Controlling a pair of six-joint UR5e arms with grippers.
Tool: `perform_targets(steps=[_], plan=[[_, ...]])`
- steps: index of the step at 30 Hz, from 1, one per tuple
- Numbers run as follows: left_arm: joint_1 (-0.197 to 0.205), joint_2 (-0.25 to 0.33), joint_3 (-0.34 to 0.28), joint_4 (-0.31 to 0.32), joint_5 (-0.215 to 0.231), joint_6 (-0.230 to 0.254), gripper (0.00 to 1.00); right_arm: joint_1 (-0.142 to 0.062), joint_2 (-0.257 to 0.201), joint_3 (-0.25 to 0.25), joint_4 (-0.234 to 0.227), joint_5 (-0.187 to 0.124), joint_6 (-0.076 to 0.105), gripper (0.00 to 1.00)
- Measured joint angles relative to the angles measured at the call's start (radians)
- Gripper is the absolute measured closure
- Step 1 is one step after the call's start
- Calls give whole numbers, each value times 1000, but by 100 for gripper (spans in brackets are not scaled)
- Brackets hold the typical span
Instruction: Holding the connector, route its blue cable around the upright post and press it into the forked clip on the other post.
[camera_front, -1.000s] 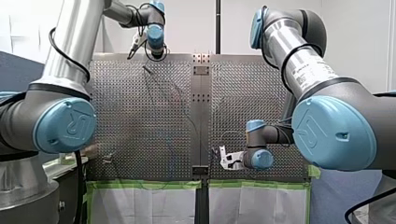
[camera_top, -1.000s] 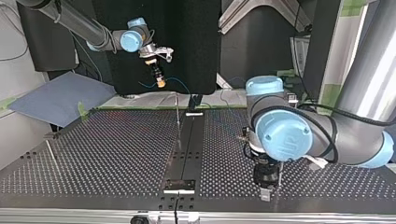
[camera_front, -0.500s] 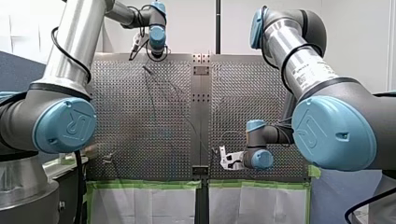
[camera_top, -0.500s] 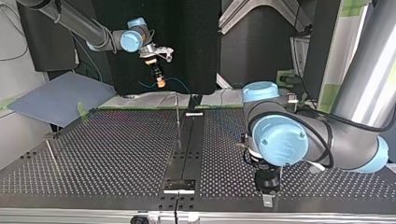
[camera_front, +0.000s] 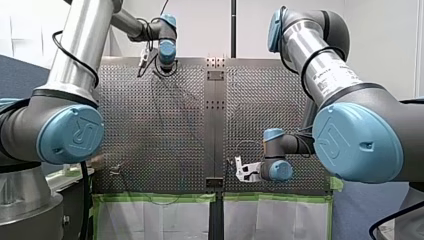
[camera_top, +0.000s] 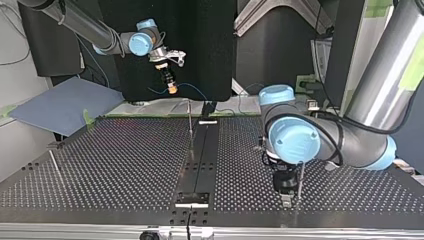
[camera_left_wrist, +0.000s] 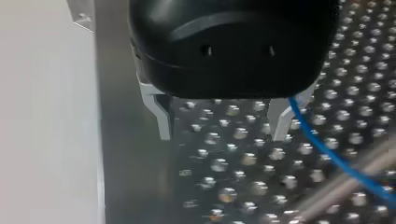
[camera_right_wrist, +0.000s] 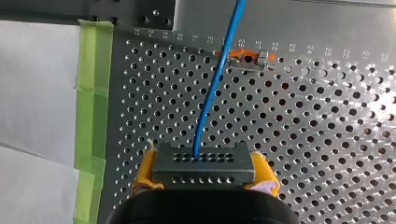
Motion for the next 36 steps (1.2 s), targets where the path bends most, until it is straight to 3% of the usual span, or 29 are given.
perform_targets(steps=[21, 36], plan=[[-8, -1, -179, 112, 26, 8, 0, 0, 0, 0, 1, 0, 0, 100], [-51, -31, -311, 166, 9, 57, 0, 0, 0, 0, 6, 6, 0, 100]])
